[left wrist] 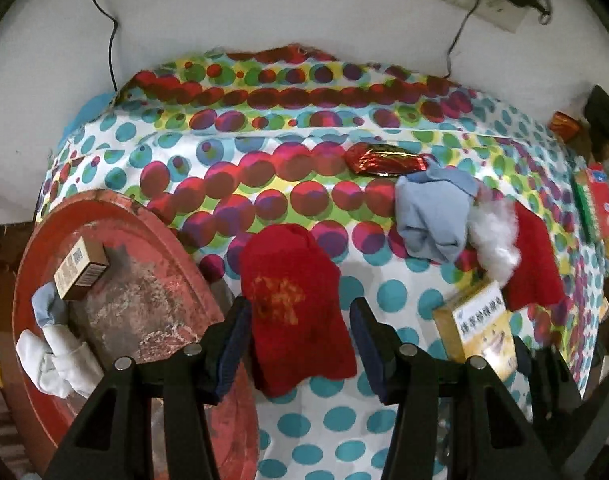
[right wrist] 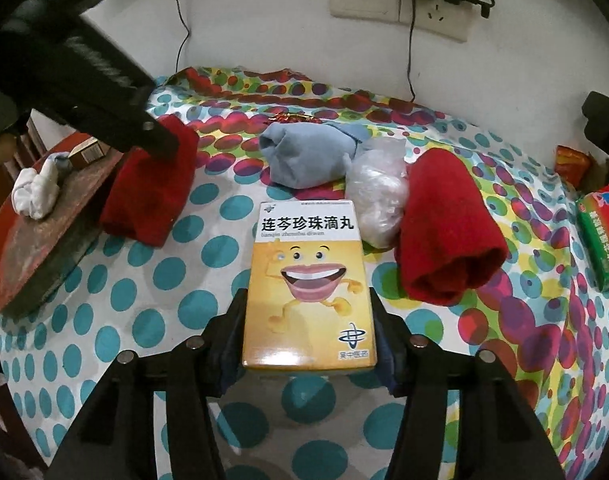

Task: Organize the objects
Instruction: 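Grasp the yellow medicine box with the right gripper while the left gripper grasps the red sock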

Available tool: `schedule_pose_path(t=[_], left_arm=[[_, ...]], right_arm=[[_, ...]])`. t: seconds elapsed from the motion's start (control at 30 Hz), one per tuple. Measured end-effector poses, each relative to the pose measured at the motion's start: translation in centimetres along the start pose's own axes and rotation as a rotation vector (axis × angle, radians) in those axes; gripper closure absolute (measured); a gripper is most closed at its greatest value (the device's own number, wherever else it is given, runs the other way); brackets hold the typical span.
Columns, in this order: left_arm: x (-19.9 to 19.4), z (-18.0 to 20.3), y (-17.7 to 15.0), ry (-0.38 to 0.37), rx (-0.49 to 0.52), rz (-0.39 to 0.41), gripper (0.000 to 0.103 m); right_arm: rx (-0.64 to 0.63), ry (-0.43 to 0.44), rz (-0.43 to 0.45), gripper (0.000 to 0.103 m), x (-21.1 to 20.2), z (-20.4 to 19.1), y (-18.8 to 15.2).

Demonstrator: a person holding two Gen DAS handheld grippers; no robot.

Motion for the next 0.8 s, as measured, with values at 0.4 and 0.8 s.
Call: schedule_pose_path(t=[0.4,0.8], left_arm=[[2.1,1.6,0.6,0.127,0.045,-0.008,0.046],[2.7,0.1,0.5,0.096,-0.014,0.003,0.058]], right_arm=[[0.01,0.02,0.003,0.042,0.2,-0.6,-0.1],[0.012,0.028,0.004,0.039,0.4,-1.0,-0.1]])
Point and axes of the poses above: each gripper's, at about its wrist camera, not at the fingertips, and x roughly the way its jaws point, z to its right, y to its top, the point moved 8 cm from there along x, roughly the way its jaws point, and after that the axes turned 5 degrees about y, right-handed, at the moved point
